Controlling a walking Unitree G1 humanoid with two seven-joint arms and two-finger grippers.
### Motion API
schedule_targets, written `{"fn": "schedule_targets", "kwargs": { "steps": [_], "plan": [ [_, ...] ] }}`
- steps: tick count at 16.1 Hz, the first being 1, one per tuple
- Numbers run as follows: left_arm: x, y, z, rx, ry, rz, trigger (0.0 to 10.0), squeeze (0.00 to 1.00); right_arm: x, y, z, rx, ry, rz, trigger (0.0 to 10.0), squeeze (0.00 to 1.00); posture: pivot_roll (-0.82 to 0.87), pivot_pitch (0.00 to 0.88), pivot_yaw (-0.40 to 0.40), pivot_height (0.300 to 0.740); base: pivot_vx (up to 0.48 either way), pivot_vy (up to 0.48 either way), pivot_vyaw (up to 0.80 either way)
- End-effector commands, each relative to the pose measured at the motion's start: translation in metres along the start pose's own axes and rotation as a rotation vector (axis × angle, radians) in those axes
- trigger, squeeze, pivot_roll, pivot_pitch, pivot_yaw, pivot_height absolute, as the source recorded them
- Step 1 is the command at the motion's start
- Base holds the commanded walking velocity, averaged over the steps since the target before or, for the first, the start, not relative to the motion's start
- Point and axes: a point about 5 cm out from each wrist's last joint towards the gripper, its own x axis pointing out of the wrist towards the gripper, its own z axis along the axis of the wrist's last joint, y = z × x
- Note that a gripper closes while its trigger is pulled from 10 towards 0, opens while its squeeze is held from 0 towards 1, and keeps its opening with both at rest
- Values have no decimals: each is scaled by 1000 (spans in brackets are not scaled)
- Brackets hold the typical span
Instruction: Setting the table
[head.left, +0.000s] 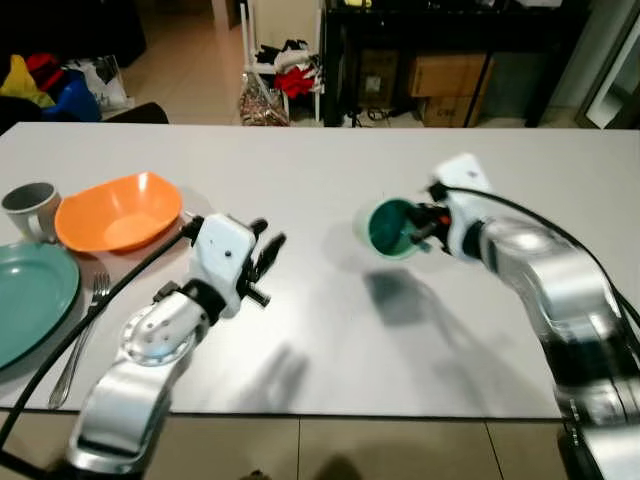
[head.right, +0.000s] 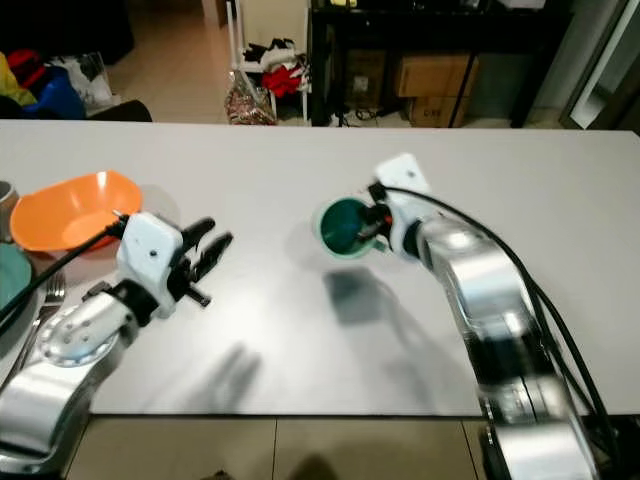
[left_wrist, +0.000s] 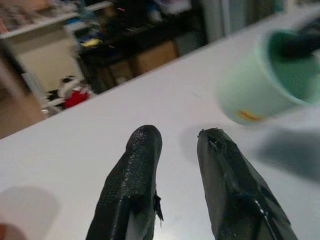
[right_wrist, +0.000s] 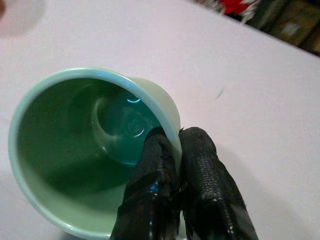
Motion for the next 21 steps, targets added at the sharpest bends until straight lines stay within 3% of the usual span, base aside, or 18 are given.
{"fn": "schedule_targets", "kwargs": {
  "steps": [1, 4, 8, 11, 12, 13, 14, 16, 18, 21],
  "plan": [
    [-1, -6, 3, 16, 3, -71, 10000, 0, 7, -6, 3, -26, 13, 26, 10000, 0, 105, 0, 32, 740, 0, 0, 0],
    [-8, -12, 0, 51, 49, -182, 10000, 0, 28, -13, 13, -18, 52, 103, 10000, 0, 125, 0, 29, 740, 0, 0, 0],
    [-15, -14, -4, 76, 104, -231, 10000, 0, 43, -6, 24, -26, 89, 200, 10000, 0, 146, 0, 23, 740, 0, 0, 0],
    [-18, -17, -5, 79, 123, -258, 10000, 0, 54, -5, 26, -53, 114, 171, 10000, 0, 153, 0, 21, 740, 0, 0, 0],
    [-20, -17, -6, 81, 129, -259, 10000, 0, 57, -5, 26, -54, 121, 143, 10000, 106, 160, 0, 17, 740, 0, 0, 0],
    [-21, -17, -6, 81, 131, -259, 10000, 0, 58, -5, 25, -56, 125, 134, 10000, 310, 163, 0, 15, 740, 0, 0, 0],
    [-23, -18, -6, 81, 136, -259, 10000, 0, 60, -4, 24, -54, 132, 124, 10000, 714, 169, 0, 13, 740, 0, 0, 0],
    [-25, -18, -6, 81, 142, -258, 10000, 0, 61, -3, 24, -45, 131, 127, 10000, 820, 182, 0, 7, 740, 0, 0, 0],
    [-27, -18, -6, 82, 148, -256, 10000, 0, 62, -1, 26, -17, 122, 144, 10000, 1000, 191, 0, 1, 740, 0, 0, 0],
    [-29, -17, -7, 84, 153, -246, 10000, 0, 63, -3, 31, -21, 102, 122, 10000, 1000, 201, 0, -8, 740, 0, 0, 0]
  ]
}}
